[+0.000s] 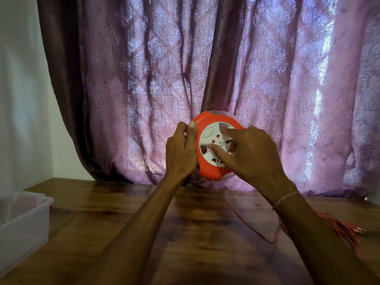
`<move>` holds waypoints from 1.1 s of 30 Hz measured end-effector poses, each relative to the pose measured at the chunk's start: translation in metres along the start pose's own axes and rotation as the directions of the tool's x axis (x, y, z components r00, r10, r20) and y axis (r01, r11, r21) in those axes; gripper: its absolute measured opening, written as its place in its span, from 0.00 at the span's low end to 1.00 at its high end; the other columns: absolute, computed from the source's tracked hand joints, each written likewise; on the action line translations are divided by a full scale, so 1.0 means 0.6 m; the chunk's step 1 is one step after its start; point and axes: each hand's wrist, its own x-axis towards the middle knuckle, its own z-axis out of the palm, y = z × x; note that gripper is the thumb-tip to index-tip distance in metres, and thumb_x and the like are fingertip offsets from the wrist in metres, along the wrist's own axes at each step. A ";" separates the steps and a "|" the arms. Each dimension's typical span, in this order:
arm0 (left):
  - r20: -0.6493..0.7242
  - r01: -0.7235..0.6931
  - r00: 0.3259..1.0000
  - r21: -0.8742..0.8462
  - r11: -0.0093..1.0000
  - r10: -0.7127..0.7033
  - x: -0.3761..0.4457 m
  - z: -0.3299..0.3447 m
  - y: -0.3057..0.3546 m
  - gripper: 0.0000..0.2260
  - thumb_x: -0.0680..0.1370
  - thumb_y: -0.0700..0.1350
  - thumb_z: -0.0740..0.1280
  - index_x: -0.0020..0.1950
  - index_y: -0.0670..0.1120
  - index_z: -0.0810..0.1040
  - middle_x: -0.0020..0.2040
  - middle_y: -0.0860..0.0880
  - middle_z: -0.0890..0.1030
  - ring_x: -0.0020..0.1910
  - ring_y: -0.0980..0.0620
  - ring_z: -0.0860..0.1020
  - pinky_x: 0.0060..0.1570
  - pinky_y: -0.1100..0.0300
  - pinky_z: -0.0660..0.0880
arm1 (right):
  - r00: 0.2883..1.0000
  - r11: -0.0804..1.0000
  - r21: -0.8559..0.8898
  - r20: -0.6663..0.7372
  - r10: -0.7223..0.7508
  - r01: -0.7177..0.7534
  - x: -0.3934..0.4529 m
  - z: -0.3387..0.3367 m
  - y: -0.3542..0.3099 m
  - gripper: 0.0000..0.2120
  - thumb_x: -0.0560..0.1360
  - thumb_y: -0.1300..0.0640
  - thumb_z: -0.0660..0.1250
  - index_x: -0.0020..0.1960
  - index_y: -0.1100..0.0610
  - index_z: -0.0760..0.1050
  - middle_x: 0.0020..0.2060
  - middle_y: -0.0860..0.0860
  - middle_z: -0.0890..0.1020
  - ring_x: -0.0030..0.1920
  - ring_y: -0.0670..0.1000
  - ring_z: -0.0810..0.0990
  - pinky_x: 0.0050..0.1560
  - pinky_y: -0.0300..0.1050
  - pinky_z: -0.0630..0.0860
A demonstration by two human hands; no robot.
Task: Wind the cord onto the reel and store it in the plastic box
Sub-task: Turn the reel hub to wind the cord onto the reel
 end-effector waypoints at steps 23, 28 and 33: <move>0.009 -0.003 1.000 -0.020 1.000 0.003 -0.002 0.000 0.000 0.19 0.81 0.65 0.54 0.37 0.54 0.66 0.29 0.50 0.73 0.31 0.48 0.72 0.37 0.40 0.74 | 0.975 0.971 -0.159 0.158 -0.154 0.179 -0.006 -0.006 0.004 0.26 0.65 0.51 0.71 0.61 0.33 0.77 0.54 0.53 0.80 0.51 0.59 0.77 0.42 0.50 0.75; 0.004 -0.009 1.000 -0.004 1.000 0.009 -0.002 0.000 0.003 0.17 0.80 0.65 0.54 0.37 0.58 0.67 0.31 0.59 0.77 0.28 0.58 0.70 0.34 0.48 0.71 | 0.997 0.997 -0.048 -0.040 0.061 -0.063 -0.007 0.010 0.000 0.30 0.64 0.28 0.65 0.62 0.39 0.77 0.44 0.50 0.86 0.44 0.59 0.83 0.40 0.50 0.79; 0.007 -0.010 1.000 -0.005 1.000 0.010 -0.004 0.002 0.002 0.18 0.81 0.64 0.55 0.37 0.54 0.66 0.28 0.53 0.74 0.28 0.57 0.71 0.33 0.49 0.73 | 0.986 0.990 0.019 -0.087 0.143 -0.142 -0.006 0.015 -0.002 0.31 0.69 0.27 0.62 0.53 0.52 0.83 0.42 0.55 0.87 0.42 0.61 0.83 0.40 0.54 0.81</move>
